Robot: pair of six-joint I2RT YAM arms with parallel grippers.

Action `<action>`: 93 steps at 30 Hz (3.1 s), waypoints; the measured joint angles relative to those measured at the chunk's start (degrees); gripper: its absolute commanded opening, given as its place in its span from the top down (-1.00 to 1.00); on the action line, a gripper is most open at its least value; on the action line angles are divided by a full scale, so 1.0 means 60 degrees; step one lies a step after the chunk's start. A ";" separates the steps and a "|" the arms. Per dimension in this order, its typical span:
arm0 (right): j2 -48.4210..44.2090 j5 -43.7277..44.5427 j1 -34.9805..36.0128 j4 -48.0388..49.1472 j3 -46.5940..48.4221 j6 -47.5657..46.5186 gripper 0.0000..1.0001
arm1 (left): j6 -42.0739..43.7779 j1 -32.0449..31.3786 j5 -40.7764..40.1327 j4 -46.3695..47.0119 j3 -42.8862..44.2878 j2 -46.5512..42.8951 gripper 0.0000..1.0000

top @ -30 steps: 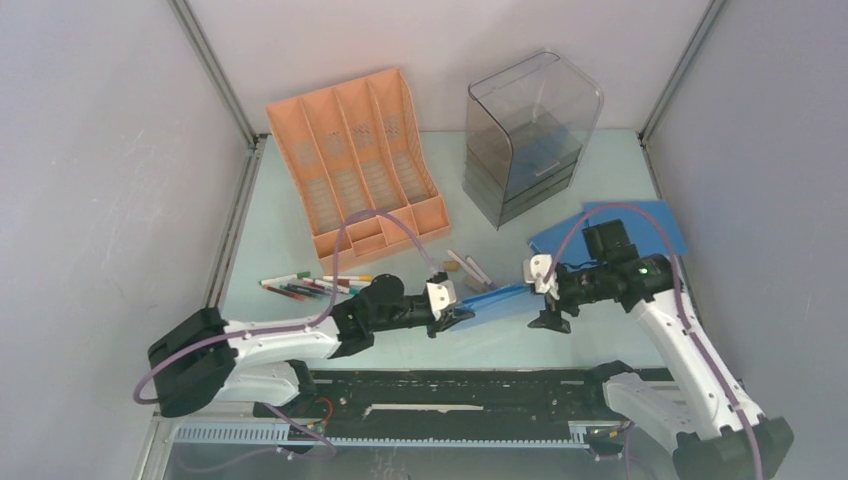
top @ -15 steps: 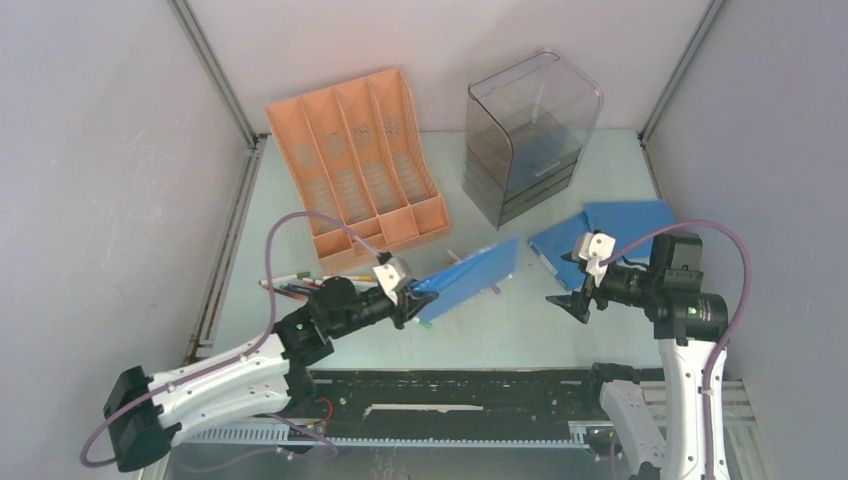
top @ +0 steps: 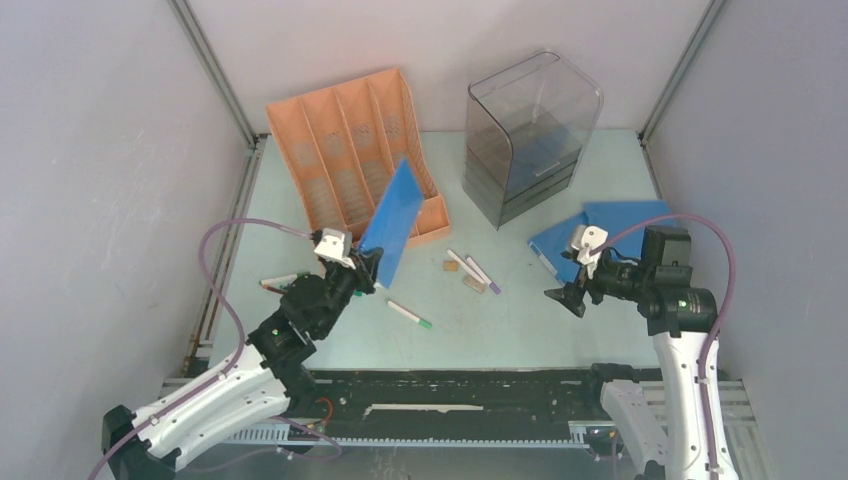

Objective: Organize the desk
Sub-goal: Place the folder in the storage box.

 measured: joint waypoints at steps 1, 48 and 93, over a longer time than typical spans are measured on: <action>0.0007 0.0080 0.0040 0.0062 -0.0044 0.0018 -0.75 | -0.0069 0.0091 -0.0361 0.0022 0.0011 -0.0029 1.00; 0.0637 0.2178 0.1133 0.1206 -0.0772 0.0219 -0.76 | -0.1836 0.4947 -0.3024 0.0936 0.2634 0.5038 1.00; 0.0769 0.2178 0.1158 0.1195 -0.0776 0.0182 -0.78 | -0.2040 0.5890 -0.0634 0.1526 0.3082 0.5493 -0.86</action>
